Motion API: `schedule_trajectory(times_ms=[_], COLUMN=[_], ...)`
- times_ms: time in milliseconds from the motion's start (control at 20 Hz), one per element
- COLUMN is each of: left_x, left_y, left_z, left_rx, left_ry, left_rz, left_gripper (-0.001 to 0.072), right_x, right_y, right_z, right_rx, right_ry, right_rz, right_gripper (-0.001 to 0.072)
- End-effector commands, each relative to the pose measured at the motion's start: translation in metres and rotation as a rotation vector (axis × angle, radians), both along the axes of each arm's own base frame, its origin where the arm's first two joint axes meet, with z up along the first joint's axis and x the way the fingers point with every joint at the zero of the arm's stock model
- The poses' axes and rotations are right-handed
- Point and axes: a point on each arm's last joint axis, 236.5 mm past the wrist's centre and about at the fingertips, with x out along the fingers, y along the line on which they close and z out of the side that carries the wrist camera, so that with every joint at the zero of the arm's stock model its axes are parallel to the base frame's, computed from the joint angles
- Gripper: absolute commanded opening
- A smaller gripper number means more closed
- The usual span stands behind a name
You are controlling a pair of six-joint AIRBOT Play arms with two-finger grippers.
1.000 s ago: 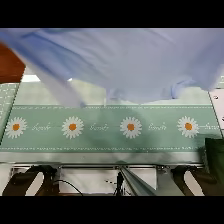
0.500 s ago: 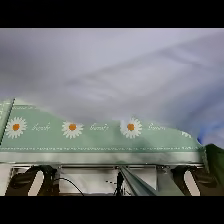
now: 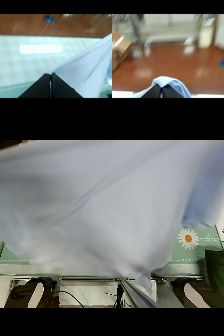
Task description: Fold the shirts.
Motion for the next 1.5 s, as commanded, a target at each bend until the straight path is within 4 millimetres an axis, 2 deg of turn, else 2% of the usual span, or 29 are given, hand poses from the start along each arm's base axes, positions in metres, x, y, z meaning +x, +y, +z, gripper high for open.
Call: schedule_trajectory(times_ms=[0, 100, 150, 200, 300, 450, 550, 650, 800, 850, 950, 1000, 1050, 1100, 1150, 1200, 1300, 1350, 1450], left_x=[0.038, 0.068, 0.083, 0.098, 0.121, 0.150, 0.166, 0.178, 0.185, 0.186, 0.193, 0.199, 0.206, 0.212, 0.218, 0.221, 0.213, 0.200, 0.166], left_y=[0.015, 0.024, 0.028, 0.033, 0.041, 0.057, 0.064, 0.068, 0.069, 0.069, 0.073, 0.078, 0.084, 0.092, 0.101, 0.114, 0.156, 0.185, 0.219], left_z=[-0.072, -0.115, -0.134, -0.153, -0.188, -0.236, -0.265, -0.294, -0.332, -0.342, -0.349, -0.348, -0.341, -0.331, -0.319, -0.304, -0.286, -0.287, -0.307], left_rx=[0.042, 0.047, 0.044, 0.044, 0.057, 0.088, 0.094, 0.088, 0.071, 0.067, 0.060, 0.057, 0.059, 0.071, 0.095, 0.139, 0.291, 0.357, 0.327], left_ry=[0.183, 0.252, 0.274, 0.299, 0.350, 0.447, 0.507, 0.571, 0.671, 0.697, 0.702, 0.685, 0.659, 0.627, 0.587, 0.548, 0.532, 0.578, 0.731], left_rz=[-0.001, 0.004, 0.011, 0.018, 0.021, 0.042, 0.050, 0.048, 0.039, 0.037, 0.053, 0.072, 0.090, 0.095, 0.092, 0.080, 0.072, 0.109, 0.180], left_gripper=[0.0021, 0.0022, 0.0022, 0.0022, 0.0022, 0.0022, 0.0022, 0.0022, 0.0023, 0.0023, 0.0023, 0.0025, 0.0031, 0.0153, 0.0325, 0.0409, 0.0409, 0.0408, 0.0408], right_x=[0.085, 0.120, 0.134, 0.148, 0.169, 0.188, 0.191, 0.189, 0.180, 0.175, 0.164, 0.160, 0.155, 0.152, 0.147, 0.139, 0.112, 0.091, 0.044], right_y=[0.048, 0.078, 0.089, 0.097, 0.102, 0.095, 0.091, 0.092, 0.097, 0.100, 0.104, 0.105, 0.104, 0.099, 0.091, 0.080, 0.038, 0.012, -0.031], right_z=[-0.106, -0.165, -0.187, -0.208, -0.237, -0.265, -0.278, -0.287, -0.297, -0.302, -0.308, -0.305, -0.297, -0.282, -0.262, -0.243, -0.215, -0.212, -0.227], right_rx=[0.042, 0.052, 0.056, 0.060, 0.075, 0.104, 0.100, 0.099, 0.094, 0.092, 0.087, 0.084, 0.081, 0.079, 0.074, 0.059, -0.037, -0.108, -0.218], right_ry=[0.228, 0.323, 0.347, 0.363, 0.372, 0.388, 0.408, 0.436, 0.491, 0.519, 0.569, 0.579, 0.573, 0.552, 0.523, 0.496, 0.499, 0.546, 0.724], right_rz=[0.142, 0.188, 0.196, 0.198, 0.181, 0.140, 0.131, 0.139, 0.164, 0.177, 0.202, 0.212, 0.215, 0.212, 0.205, 0.197, 0.139, 0.098, 0.031], right_gripper=[0.0031, 0.0031, 0.0031, 0.0031, 0.0031, 0.0032, 0.0032, 0.0033, 0.0037, 0.0075, 0.0110, 0.0161, 0.0310, 0.0445, 0.0509, 0.0508, 0.0507, 0.0504, 0.0502])
